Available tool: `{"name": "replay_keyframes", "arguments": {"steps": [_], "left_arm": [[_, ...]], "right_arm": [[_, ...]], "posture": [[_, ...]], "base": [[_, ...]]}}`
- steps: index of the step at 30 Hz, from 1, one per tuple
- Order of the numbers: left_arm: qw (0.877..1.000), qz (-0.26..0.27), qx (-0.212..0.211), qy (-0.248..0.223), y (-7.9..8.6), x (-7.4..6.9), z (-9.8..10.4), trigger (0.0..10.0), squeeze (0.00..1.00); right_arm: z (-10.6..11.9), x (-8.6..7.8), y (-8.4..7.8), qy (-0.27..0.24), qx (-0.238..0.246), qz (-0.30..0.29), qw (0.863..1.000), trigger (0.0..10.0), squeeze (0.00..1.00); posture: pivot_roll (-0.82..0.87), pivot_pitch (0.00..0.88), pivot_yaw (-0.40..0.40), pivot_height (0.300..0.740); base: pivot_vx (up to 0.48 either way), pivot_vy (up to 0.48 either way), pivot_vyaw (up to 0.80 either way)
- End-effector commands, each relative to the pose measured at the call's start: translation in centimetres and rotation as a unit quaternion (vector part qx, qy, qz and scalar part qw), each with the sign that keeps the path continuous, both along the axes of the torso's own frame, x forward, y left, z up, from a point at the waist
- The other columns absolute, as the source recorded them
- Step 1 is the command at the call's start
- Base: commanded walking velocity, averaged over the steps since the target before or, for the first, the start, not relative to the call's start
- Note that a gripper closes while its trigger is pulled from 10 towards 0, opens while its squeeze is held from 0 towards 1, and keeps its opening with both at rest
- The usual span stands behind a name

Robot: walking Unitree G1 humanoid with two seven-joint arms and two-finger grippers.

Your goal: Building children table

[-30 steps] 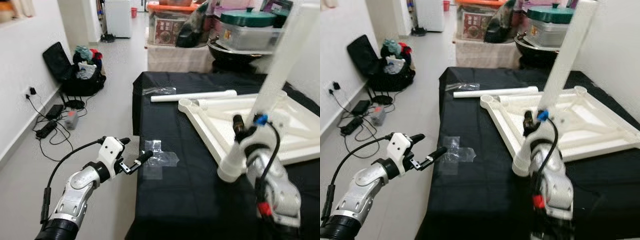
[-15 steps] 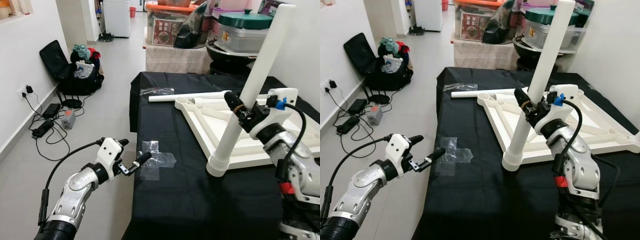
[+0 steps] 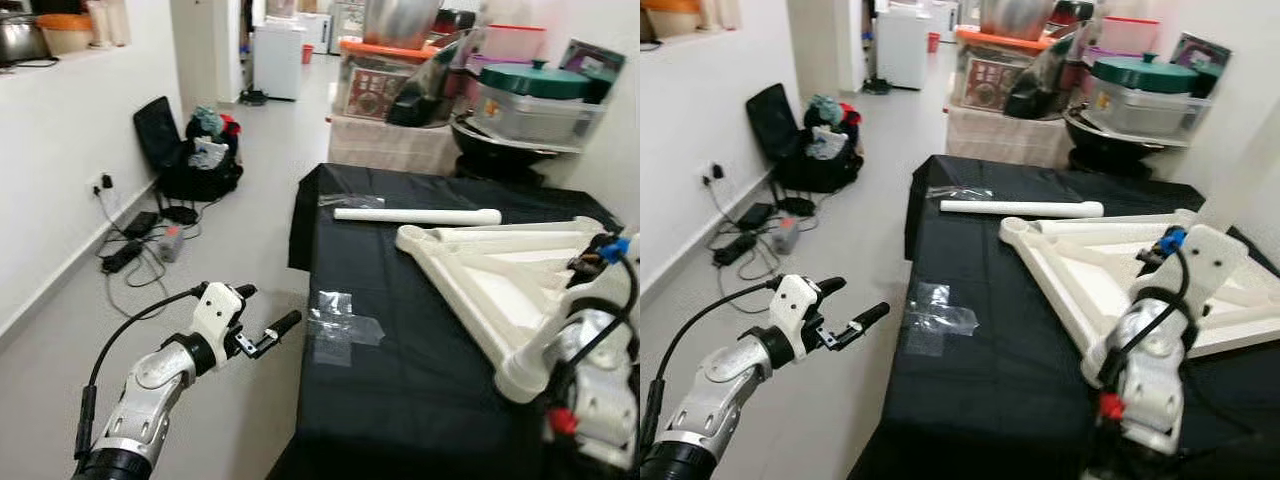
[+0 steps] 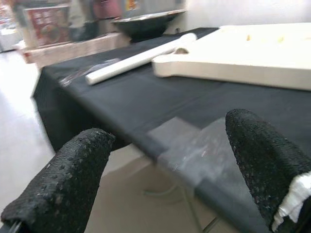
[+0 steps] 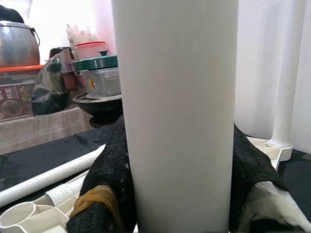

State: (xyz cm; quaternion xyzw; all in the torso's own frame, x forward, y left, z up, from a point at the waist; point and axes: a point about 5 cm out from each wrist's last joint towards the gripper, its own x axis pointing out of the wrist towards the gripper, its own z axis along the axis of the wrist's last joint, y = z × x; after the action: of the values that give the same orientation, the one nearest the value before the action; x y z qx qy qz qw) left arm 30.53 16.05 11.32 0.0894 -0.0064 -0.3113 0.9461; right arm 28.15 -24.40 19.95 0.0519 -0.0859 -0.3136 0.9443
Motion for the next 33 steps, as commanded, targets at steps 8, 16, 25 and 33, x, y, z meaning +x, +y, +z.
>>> {"name": "replay_keyframes", "arguments": {"steps": [8,16,25,33], "left_arm": [[1.0,-0.011,0.001,0.005,-0.3,0.0,0.0,10.0,0.0],[1.0,-0.018,-0.001,0.007,-0.5,-0.2,0.0,10.0,0.0],[1.0,-0.015,-0.002,0.007,-0.4,-0.4,-0.1,10.0,0.0],[1.0,-0.017,0.0,0.01,-0.5,-0.4,-0.3,10.0,0.0]], "right_arm": [[1.1,2.4,-0.1,-0.026,0.006,0.127,0.992,10.0,0.0],[4.2,3.0,0.1,-0.032,-0.099,0.423,0.9,10.0,0.0],[2.2,4.2,-1.3,0.032,-0.101,0.392,0.914,0.0,0.0],[-0.6,2.1,-8.0,0.071,0.012,-0.036,0.997,0.0,0.0]], "posture": [[0.03,0.0,-0.089,0.74],[0.03,0.0,-0.095,0.74],[0.04,0.0,-0.097,0.74],[0.03,0.0,-0.099,0.74]], "base": [[0.0,0.0,0.0],[0.0,0.0,0.0],[0.0,0.0,0.0],[0.0,0.0,0.0]]}}
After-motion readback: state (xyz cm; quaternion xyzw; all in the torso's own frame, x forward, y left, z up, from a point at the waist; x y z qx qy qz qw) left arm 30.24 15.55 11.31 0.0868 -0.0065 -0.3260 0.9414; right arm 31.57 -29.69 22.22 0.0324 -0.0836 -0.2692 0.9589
